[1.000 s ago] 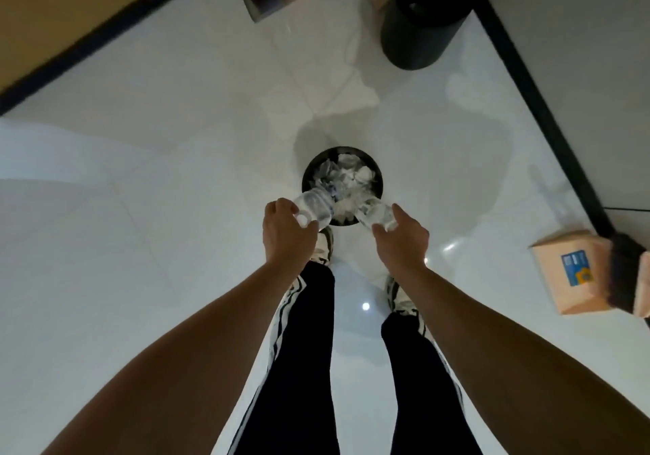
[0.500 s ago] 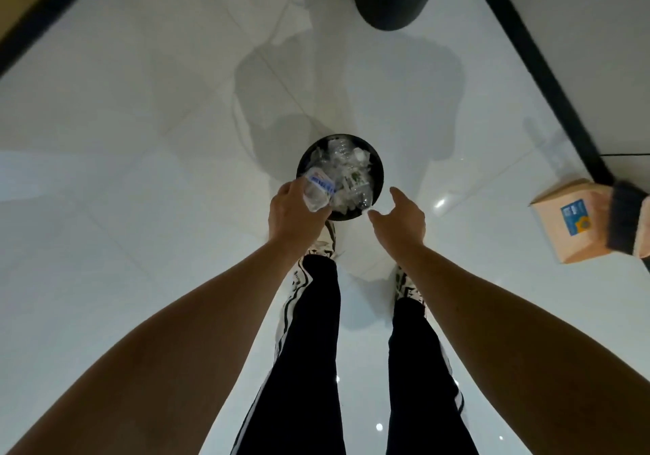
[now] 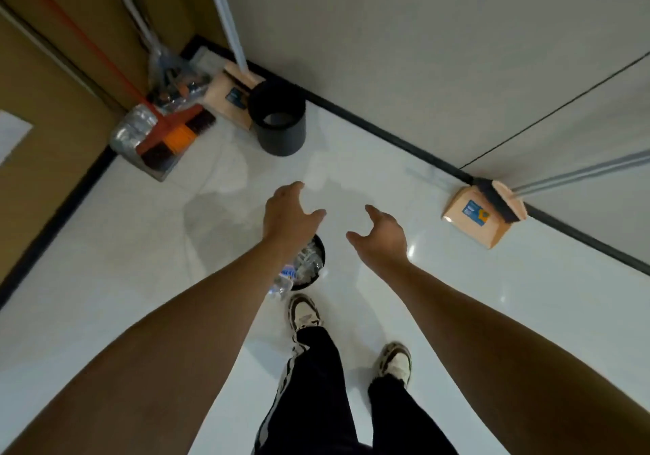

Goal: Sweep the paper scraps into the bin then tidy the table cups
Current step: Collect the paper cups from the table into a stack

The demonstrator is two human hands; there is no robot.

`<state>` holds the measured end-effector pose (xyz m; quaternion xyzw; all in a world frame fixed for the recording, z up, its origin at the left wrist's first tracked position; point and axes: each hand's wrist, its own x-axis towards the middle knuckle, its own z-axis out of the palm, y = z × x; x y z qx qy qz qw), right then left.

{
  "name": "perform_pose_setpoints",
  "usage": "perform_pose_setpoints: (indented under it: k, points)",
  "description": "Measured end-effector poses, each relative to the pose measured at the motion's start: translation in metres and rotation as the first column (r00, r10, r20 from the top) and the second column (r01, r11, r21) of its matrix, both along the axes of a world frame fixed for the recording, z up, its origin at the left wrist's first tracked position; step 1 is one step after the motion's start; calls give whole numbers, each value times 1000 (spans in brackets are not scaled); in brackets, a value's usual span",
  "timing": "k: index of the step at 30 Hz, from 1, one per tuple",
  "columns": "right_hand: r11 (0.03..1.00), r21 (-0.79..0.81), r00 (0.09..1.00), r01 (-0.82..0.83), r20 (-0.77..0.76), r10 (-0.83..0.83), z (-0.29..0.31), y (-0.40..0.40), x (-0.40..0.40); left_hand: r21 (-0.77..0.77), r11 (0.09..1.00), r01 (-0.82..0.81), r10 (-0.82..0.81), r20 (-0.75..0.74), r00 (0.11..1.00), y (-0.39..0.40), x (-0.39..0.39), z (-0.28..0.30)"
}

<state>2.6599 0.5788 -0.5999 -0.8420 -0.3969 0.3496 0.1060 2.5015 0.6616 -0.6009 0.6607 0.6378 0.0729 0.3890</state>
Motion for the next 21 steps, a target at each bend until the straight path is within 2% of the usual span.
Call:
perform_pose_setpoints:
  k: [3,6,9,12,16,21]
  points:
    - [993,76,995,93,24,-95,51,-23,42,94,982,164,-166,9,986,0,56,52]
    - [970,159,975,186,93,-202,101,-65,94,198,921,335,-344,12,939,-21,122,104]
    - [931,231,932,282,163,-322,144,-134,145,316,815,486,-512,0,859,-69,190,148]
    - [865,294,872,408,157,-464,175,-230,188,401,683,610,-662,-13,750,-149,254,185]
    - [717,346,717,606,153,-680,206,-387,229,435,439,786,-856,-64,513,-290,331,217]
    - [441,406,417,801,150,-896,235,-598,249,486,124,865,-976,-98,195,-487,411,246]
